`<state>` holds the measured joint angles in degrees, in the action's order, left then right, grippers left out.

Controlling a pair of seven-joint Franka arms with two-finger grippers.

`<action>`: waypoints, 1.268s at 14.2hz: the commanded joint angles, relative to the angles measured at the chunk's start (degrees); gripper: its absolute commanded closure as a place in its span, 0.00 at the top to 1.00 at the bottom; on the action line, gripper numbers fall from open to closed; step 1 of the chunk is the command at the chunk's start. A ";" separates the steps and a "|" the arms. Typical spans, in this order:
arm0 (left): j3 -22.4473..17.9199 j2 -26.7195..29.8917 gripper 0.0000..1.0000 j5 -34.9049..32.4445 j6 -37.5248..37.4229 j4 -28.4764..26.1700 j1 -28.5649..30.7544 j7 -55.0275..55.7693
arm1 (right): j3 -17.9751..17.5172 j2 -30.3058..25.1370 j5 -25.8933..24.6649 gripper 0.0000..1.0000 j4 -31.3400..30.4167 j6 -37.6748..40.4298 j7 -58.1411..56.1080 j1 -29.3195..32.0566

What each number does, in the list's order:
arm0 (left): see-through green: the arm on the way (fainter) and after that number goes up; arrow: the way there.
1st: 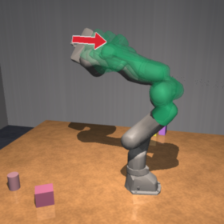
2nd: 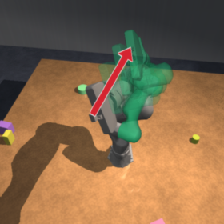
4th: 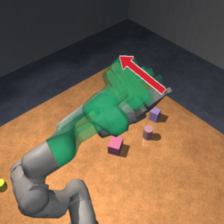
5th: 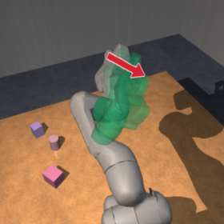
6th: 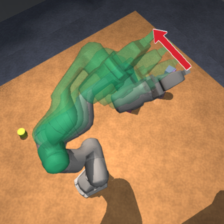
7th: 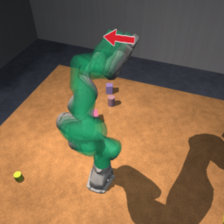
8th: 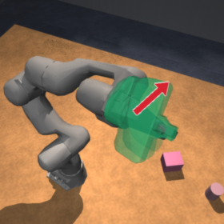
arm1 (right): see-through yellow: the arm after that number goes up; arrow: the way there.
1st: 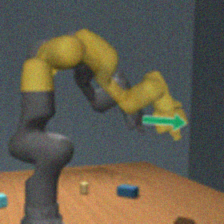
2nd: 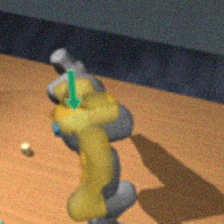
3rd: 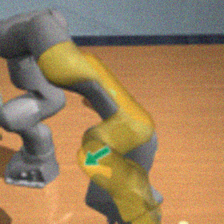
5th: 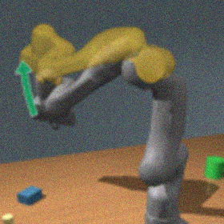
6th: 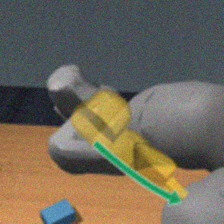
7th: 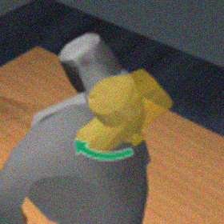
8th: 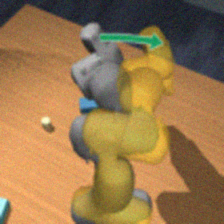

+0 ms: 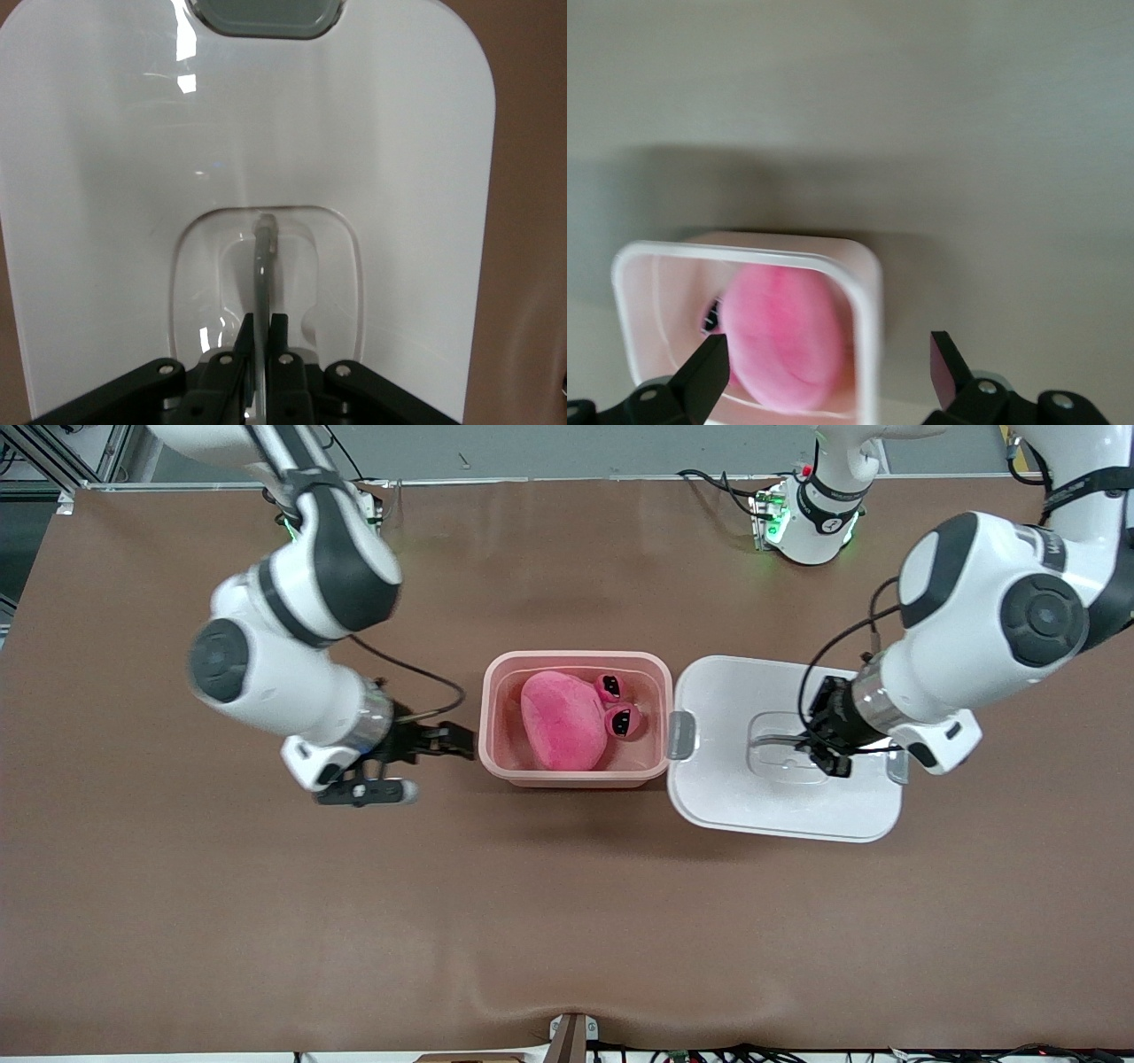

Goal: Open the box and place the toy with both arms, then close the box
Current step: 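Lower the lid onto the box with the left gripper while the right gripper retracts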

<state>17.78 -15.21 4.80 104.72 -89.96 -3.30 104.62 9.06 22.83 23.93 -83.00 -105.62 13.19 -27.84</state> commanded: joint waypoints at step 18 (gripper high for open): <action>2.34 -10.28 0.00 -20.53 16.20 -1.00 -26.40 49.43 | -1.94 -24.41 -20.85 1.00 -5.88 20.79 -19.17 26.79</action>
<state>20.12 -26.00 -14.43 119.57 -90.83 -29.16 150.66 8.85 -1.18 4.68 -90.87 -86.83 -5.78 -2.54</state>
